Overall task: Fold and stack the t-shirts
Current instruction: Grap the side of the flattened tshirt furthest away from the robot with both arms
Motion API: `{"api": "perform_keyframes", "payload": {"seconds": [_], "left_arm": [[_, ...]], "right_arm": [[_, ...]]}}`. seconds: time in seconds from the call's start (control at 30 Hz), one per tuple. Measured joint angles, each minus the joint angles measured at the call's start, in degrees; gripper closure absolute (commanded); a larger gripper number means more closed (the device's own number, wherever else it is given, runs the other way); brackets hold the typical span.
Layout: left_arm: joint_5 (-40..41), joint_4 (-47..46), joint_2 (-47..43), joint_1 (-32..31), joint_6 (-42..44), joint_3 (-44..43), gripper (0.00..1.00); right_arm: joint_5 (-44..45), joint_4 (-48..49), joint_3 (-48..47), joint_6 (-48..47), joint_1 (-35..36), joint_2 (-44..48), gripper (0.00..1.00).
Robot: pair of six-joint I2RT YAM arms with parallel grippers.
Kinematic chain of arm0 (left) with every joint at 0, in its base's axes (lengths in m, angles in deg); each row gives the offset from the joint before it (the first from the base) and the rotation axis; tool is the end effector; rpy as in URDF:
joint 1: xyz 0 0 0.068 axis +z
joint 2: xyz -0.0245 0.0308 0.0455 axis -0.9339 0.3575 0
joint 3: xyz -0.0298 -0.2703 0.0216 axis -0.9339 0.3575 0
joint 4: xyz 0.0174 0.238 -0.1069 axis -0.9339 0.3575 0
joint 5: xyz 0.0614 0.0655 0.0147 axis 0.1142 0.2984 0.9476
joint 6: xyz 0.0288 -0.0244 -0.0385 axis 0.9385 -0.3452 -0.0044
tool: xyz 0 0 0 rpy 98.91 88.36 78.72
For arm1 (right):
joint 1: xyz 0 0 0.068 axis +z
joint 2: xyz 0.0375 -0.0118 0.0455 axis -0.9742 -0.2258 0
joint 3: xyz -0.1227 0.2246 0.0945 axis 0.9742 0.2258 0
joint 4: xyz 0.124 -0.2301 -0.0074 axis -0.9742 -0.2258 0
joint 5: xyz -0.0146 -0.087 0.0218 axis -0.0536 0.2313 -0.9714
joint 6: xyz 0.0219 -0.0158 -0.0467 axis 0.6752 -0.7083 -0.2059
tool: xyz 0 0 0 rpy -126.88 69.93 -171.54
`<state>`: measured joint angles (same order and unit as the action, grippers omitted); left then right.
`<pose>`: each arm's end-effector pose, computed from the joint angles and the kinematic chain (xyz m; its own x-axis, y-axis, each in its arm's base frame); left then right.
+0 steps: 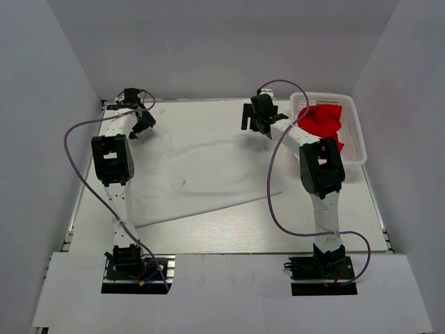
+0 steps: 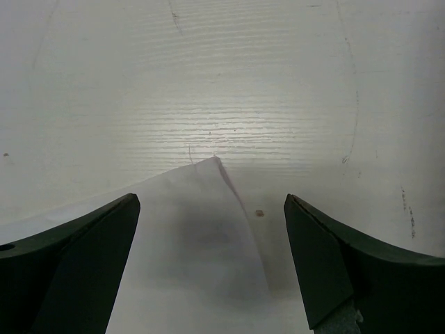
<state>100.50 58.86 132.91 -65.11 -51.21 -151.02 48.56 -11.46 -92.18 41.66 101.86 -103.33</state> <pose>0.5192 0.0427 0.1671 -0.6504 -0.5505 -0.5234 -0.5849 0.8026 -0.1174 0.4596 0.2009 0.2117 -0.5620 0.0692 -0.8242 0.0136 0.9971 0.0744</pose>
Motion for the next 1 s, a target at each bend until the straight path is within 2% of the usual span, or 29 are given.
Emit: {"api": "perform_keyframes", "payload": {"seconds": [0.17,0.27,0.3,0.33,0.43,0.5,0.53,0.6,0.63,0.8,0.83,1.0], "left_arm": [[-0.83,-2.23,-0.24,-0.04,1.20,1.99,0.48],[-1.07,-5.29,-1.70,-0.04,1.64,5.46,0.78],[-1.22,-5.79,-2.01,-0.04,1.73,6.14,0.95],[-1.31,-6.08,-2.12,-0.02,1.84,6.51,1.00],[-1.73,-6.56,-2.19,0.04,2.08,6.64,1.00],[-1.99,-6.62,-2.19,0.02,2.45,6.64,1.00],[-2.14,-6.69,-2.19,0.02,2.54,6.64,1.00],[-2.36,-6.84,-2.19,0.04,2.69,6.64,1.00],[-2.45,-6.97,-2.19,0.04,2.71,6.64,1.00],[-2.99,-7.48,-2.49,0.04,3.43,7.02,1.00],[-3.19,-7.45,-2.67,0.04,3.65,7.23,1.00],[-5.25,-8.20,-5.75,0.00,4.57,11.52,1.00]], "right_arm": [[-0.33,-1.09,-3.39,-1.01,-0.83,-4.28,0.10],[-0.72,-1.81,-4.26,-1.09,-1.22,-5.88,0.10],[-0.79,-1.97,-4.68,-1.14,-1.33,-6.43,0.10],[-0.96,-2.16,-5.11,-1.22,-1.33,-7.04,0.10],[-2.05,-2.40,-7.67,-1.64,-1.62,-9.38,0.10],[-2.95,-2.38,-9.44,-1.86,-1.66,-11.08,0.13],[-3.61,-2.29,-10.25,-1.95,-1.68,-11.89,0.19],[-4.04,-2.05,-11.21,-2.45,-1.66,-12.92,0.34],[-4.61,-2.03,-11.32,-2.56,-1.64,-12.94,0.56],[-7.13,-2.16,-11.28,-1.66,-1.68,-12.96,0.97],[-7.30,-2.01,-11.06,-1.49,-1.68,-12.96,1.00],[-7.45,0.63,-6.32,-1.14,-1.68,-10.34,1.00]]}}
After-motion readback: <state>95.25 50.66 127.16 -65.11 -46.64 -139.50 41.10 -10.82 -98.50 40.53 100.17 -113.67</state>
